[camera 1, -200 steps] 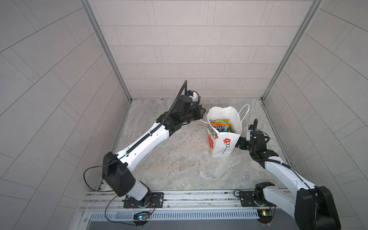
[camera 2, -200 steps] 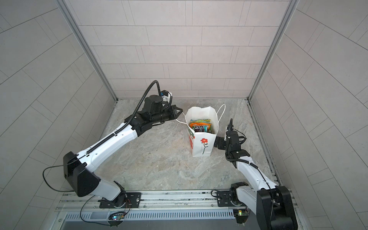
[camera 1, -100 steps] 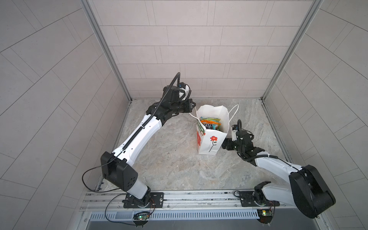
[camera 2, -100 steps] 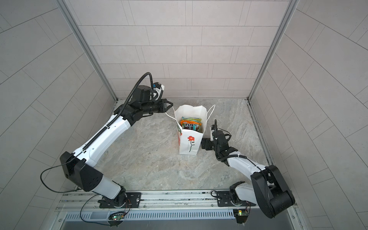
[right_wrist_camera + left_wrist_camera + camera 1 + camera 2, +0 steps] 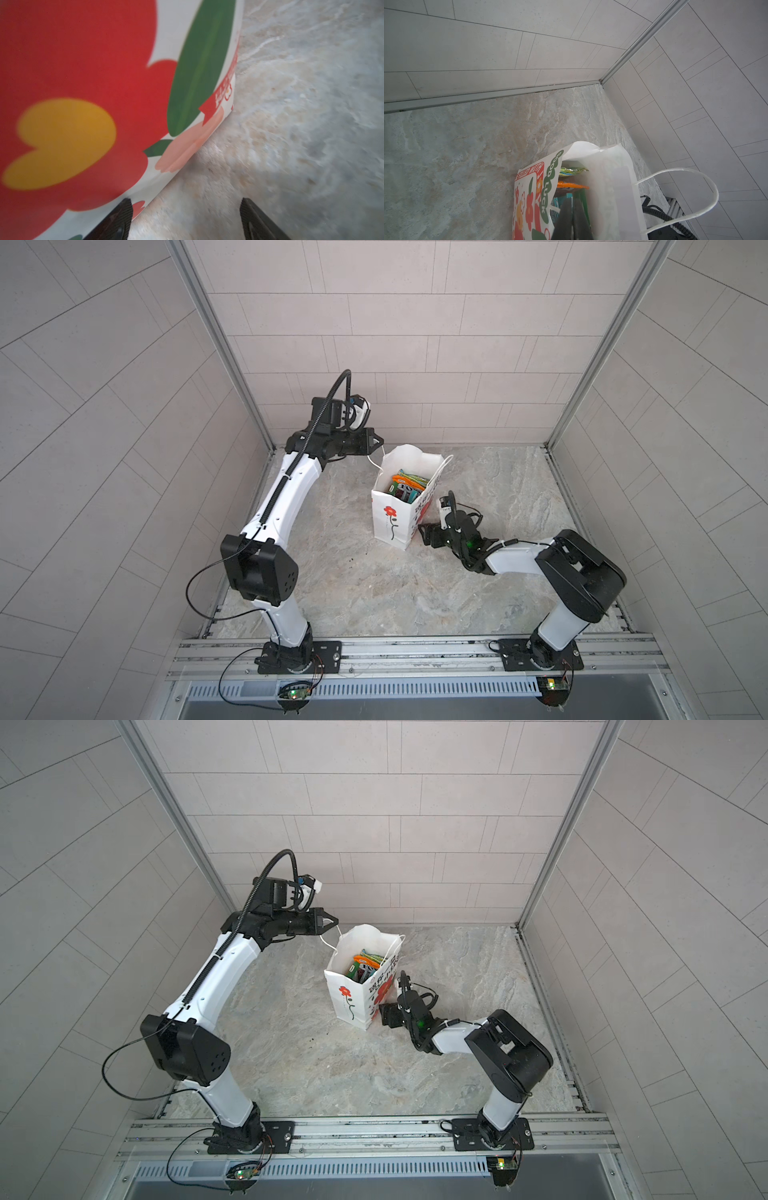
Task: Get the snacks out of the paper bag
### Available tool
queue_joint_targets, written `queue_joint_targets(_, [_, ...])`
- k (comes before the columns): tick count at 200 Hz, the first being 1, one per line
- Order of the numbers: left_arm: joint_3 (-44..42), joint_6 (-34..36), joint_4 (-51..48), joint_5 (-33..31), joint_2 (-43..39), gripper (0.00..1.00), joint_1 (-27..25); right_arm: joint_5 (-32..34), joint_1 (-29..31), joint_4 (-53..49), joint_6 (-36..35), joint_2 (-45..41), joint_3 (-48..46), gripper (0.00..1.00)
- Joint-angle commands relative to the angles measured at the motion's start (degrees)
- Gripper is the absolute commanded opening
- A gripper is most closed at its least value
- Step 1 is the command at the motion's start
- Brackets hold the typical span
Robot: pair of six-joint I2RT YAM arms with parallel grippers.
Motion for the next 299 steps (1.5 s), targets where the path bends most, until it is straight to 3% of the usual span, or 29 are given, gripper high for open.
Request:
queue_joint_targets(1, [5.1,6.1,-0.8,2.6,-0.5,0.00,1.6,4.2,2.5,5.3,2.2,3.6,3.5,0.82])
queue_joint_targets(51, [7.5,9.6,-1.8,4.7,1.7,0.00,5.0,6.6,5.2,5.8,3.7,12.7,13.5,0.82])
queue_joint_targets(105, [11.9,11.1,-2.7,7.5,5.5,0.00,5.4,6.9,6.8,5.5,6.4,19.6,23.2,0.82])
queue_joint_targets(131, [12.4,10.6,-2.7,8.0,6.3,0.00,5.2,7.1,7.0,5.3,7.3,20.0,23.7,0.82])
queue_joint_targets(181, [8.4,9.3,-2.6,7.6,3.4,0.00,3.9,9.2,6.5,-0.6,2.8,10.4,14.4,0.84])
queue_joint_targets(222, [1.9,10.1,-2.0,3.3,-2.2,0.00,0.6,10.7,3.4,-3.4,1.6,-1.2,2.9,0.85])
queue_joint_targets(263, [-3.1,10.1,-1.4,-1.5,-7.4,0.00,-4.4,12.2,-1.2,-14.5,-1.7,-13.0,-2.5,0.86])
queue_joint_targets(299, [-9.1,9.3,1.5,-7.4,-11.9,0.00,-9.3,18.4,-4.1,-25.8,-5.0,-22.4,-4.0,0.87])
